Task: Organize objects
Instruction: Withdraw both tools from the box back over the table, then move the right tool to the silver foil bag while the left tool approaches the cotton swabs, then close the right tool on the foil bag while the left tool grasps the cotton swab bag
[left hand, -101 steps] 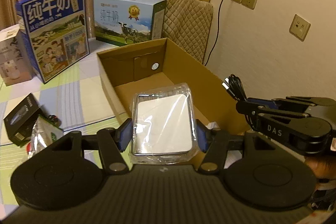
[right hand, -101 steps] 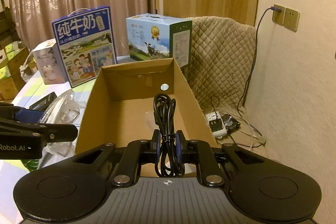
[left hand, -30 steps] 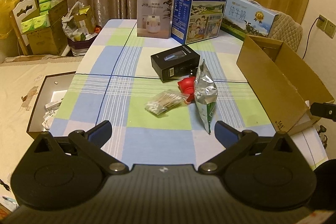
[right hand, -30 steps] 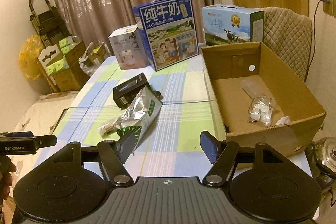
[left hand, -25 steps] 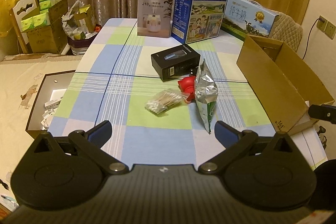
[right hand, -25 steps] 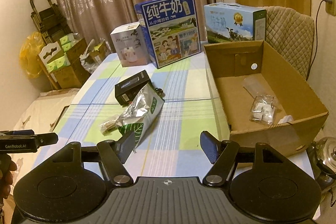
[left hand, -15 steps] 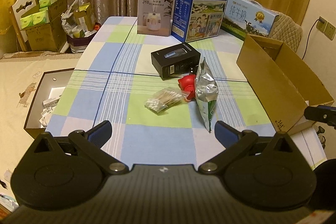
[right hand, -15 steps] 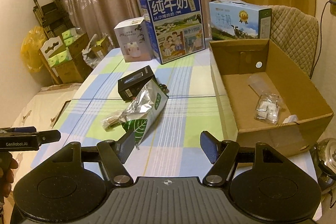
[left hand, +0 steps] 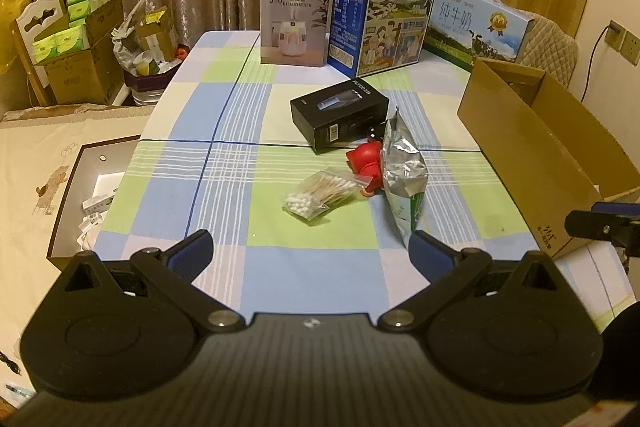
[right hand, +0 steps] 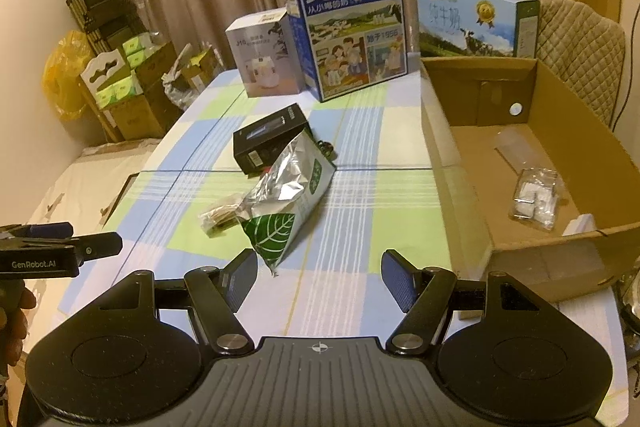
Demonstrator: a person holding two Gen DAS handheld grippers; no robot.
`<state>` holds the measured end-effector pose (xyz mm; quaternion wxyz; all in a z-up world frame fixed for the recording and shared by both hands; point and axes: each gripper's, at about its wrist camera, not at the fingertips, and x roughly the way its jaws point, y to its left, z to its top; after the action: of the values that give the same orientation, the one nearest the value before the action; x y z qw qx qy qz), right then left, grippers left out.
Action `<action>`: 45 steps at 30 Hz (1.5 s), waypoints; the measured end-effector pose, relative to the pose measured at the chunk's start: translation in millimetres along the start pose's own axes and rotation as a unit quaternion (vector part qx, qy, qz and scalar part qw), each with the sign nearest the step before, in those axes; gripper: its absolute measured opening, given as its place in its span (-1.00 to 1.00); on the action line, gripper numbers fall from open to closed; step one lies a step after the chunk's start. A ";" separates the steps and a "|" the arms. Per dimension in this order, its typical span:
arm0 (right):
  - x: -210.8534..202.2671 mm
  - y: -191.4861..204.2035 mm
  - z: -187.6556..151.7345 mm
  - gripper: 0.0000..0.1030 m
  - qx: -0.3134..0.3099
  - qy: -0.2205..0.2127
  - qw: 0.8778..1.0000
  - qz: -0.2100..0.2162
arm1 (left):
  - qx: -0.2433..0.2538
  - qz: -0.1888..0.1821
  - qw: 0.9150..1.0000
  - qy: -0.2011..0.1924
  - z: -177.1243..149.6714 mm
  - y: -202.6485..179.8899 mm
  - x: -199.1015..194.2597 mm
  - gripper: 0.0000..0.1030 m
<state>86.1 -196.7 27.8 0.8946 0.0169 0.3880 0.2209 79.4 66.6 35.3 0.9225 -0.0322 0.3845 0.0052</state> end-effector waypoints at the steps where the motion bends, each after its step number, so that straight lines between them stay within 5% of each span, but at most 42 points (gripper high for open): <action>1: 2.9 0.7 0.6 0.28 -0.001 0.002 1.000 0.001 | 0.000 0.000 1.000 0.001 0.3 0.9 2.0 0.98; 26: 123.8 23.5 48.7 0.38 0.008 0.051 0.998 0.037 | 0.022 0.015 0.999 0.033 31.0 35.5 95.7 0.98; 45: 234.0 17.1 59.0 0.59 0.041 0.104 0.994 0.011 | -0.001 -0.008 0.998 0.057 25.5 49.1 153.7 0.98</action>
<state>261.7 -77.4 -88.3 0.8455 0.0348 0.4876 0.2148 204.0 114.9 -58.7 0.8992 -0.0365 0.4360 -0.0036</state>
